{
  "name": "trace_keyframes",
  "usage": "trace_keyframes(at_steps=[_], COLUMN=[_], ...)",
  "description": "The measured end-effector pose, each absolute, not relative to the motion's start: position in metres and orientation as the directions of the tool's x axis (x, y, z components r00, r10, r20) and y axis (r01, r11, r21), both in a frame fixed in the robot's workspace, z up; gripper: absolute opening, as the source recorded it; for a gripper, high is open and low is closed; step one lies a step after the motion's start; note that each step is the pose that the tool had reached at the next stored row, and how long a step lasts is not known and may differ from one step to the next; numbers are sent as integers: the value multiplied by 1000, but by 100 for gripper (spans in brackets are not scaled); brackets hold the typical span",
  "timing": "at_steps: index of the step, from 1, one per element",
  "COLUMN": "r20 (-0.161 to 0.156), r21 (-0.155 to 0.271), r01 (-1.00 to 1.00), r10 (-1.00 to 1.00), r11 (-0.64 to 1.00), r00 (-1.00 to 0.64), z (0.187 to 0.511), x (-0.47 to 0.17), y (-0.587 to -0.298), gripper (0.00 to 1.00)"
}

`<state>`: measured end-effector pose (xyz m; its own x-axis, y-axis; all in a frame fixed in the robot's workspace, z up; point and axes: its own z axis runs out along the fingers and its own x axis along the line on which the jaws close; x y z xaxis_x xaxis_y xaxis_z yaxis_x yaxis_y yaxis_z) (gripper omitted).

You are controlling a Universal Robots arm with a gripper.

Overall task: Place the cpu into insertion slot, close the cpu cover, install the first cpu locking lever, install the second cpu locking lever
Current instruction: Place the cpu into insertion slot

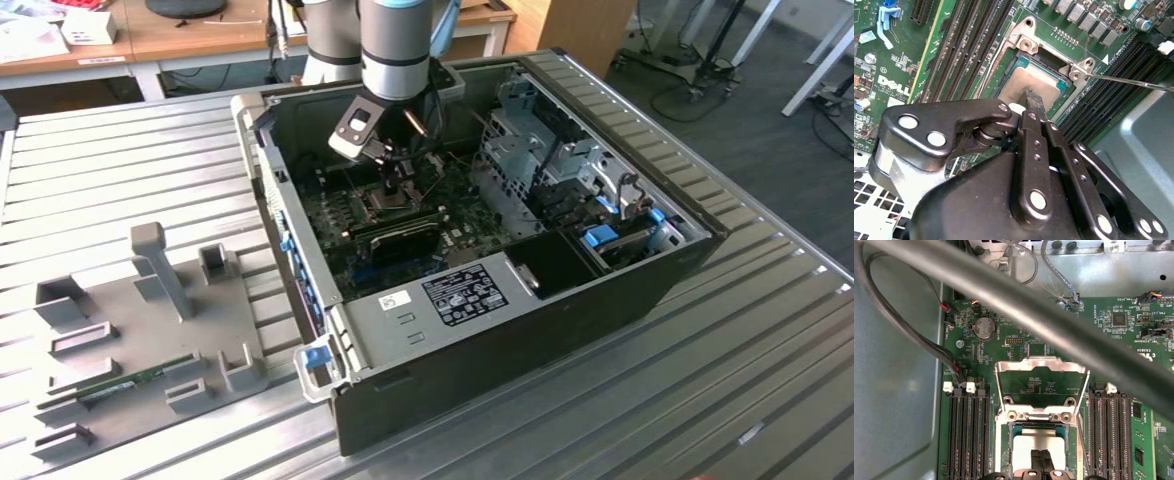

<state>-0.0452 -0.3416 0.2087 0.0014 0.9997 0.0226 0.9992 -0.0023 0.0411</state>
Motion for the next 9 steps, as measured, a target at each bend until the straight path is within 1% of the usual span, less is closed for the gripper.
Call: trace_keyframes(at_steps=[9], r20=[22], r21=[41], r01=[999], r10=[1000], r11=[-2], r00=[1], z=[205], x=[-45], y=[-341], gripper=[11])
